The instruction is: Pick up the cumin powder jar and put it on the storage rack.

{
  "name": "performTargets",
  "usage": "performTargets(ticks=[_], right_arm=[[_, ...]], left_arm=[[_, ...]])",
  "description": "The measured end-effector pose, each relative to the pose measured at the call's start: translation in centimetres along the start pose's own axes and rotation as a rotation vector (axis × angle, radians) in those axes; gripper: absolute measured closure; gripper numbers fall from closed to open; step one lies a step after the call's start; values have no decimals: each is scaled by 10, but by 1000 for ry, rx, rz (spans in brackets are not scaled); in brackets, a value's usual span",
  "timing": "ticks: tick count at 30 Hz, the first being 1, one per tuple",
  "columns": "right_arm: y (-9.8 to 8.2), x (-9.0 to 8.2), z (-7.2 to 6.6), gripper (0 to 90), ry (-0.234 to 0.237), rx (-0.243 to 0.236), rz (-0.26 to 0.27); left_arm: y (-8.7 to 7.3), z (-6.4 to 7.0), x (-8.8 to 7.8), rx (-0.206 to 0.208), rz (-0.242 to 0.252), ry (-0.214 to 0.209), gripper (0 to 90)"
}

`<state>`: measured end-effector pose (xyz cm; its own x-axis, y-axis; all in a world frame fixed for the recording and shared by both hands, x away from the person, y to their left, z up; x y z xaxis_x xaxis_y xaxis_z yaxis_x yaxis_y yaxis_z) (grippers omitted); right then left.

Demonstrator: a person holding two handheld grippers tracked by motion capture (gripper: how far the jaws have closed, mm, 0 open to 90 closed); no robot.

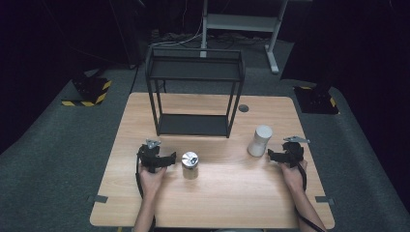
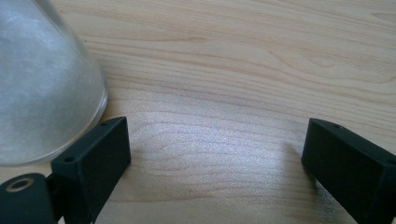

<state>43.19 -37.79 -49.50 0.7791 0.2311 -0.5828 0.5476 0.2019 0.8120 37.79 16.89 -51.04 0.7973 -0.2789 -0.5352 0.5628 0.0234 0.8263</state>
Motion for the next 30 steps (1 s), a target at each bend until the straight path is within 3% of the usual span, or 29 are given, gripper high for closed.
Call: performTargets(ticks=[13, 21, 30], right_arm=[[0, 0, 0, 76, -1, 0, 0], [0, 0, 0, 77, -1, 1, 0], [0, 0, 0, 77, -1, 1, 1]], left_arm=[[-3, -11, -3, -60, 25, -43, 56], [0, -14, -6, -49, 8, -62, 57], [0, -18, -20, -37, 27, -101, 55]])
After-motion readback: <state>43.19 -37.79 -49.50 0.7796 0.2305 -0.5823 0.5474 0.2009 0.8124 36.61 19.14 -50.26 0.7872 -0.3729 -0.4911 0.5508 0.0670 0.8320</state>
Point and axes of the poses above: each handheld gripper's, and its own axes: x roughly forward along the jaws, y roughly out of its top, z roughly to its right, the point moved 7 cm from there along x, roughly forward along the jaws, and after that the axes turned 7 degrees about z, right-handed, at the moved point
